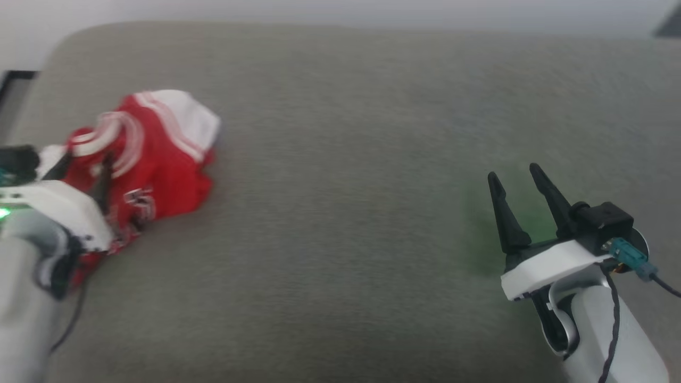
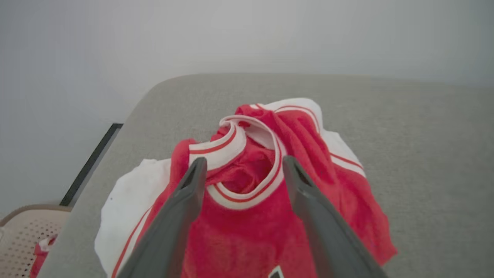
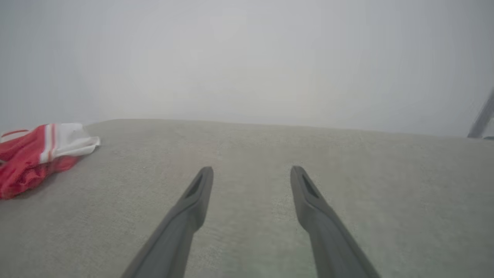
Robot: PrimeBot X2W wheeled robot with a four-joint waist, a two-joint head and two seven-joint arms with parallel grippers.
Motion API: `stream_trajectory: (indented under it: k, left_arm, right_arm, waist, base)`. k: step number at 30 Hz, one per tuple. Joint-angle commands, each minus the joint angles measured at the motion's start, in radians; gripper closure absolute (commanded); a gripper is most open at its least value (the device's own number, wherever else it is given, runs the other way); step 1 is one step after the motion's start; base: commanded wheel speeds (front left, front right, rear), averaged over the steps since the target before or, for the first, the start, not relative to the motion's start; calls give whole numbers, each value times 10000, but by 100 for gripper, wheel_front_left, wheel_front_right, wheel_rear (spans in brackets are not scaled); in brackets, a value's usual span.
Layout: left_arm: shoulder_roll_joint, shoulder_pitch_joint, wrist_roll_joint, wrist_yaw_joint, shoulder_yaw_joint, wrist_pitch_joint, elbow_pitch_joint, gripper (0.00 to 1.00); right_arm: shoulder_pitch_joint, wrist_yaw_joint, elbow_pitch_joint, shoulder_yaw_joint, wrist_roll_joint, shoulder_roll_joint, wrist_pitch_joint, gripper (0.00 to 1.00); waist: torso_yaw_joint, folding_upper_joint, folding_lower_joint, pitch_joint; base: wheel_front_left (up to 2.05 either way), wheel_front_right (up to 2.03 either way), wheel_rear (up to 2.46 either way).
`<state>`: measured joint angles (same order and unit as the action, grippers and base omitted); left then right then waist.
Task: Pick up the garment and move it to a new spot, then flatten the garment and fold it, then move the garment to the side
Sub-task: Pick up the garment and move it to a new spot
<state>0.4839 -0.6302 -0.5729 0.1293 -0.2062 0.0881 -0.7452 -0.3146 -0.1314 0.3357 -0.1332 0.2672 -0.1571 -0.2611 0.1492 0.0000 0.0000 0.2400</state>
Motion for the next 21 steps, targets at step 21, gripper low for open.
stream_trajectory:
  k: [21]
  left_arm:
    - [1066, -1037, -2985, -32, -2011, -5486, -2788, 0]
  right_arm:
    - [-753, 14, -723, 120, -99, 344, -56, 0]
  waist:
    - [-2121, 0, 0, 2164]
  base:
    - [0, 0, 0]
